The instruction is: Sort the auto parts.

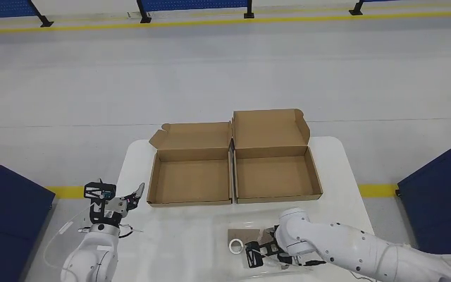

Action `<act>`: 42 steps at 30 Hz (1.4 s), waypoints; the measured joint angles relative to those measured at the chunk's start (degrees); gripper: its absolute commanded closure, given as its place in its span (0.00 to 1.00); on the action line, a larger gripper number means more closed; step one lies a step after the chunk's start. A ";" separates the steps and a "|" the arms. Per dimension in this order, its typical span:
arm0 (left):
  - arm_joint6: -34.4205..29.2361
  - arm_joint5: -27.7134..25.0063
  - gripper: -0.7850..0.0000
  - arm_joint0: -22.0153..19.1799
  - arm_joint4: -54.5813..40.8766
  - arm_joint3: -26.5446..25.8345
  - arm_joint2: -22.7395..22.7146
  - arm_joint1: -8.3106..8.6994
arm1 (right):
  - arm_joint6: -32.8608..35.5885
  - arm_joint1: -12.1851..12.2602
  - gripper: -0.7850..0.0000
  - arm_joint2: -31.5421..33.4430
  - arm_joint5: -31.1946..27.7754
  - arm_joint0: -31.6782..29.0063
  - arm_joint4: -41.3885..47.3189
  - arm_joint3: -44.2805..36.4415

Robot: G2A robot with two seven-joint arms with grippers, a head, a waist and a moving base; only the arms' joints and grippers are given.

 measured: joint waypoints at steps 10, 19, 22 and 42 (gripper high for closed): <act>0.00 0.00 0.00 0.00 0.00 0.00 0.00 0.00 | -1.24 -0.09 0.00 -0.03 -0.16 -1.04 -2.23 0.55; 0.00 0.00 0.00 0.00 0.00 0.00 0.00 0.00 | -0.54 -0.68 0.53 0.40 -0.57 -1.84 -2.80 1.31; 0.00 0.00 0.00 0.00 0.00 0.00 0.00 0.00 | -0.44 -0.71 0.59 0.60 -0.46 -2.00 -3.06 1.11; 0.00 0.00 0.00 0.00 0.00 0.00 0.00 0.00 | -1.33 0.09 0.57 3.55 0.09 -4.17 -5.58 0.07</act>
